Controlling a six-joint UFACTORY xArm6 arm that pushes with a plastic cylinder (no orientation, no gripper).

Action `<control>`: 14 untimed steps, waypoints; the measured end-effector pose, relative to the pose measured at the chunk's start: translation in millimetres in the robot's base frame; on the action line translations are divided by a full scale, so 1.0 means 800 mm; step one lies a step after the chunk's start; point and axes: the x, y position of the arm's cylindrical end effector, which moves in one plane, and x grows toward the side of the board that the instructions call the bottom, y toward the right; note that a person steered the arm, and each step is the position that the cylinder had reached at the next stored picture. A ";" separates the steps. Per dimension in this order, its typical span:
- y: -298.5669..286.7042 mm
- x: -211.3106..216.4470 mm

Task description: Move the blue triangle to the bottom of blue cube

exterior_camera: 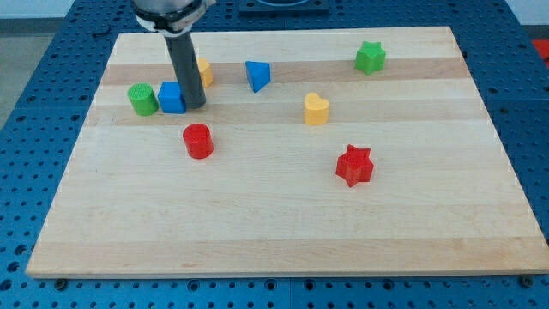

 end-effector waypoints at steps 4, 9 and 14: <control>0.056 0.011; 0.221 -0.033; 0.177 -0.115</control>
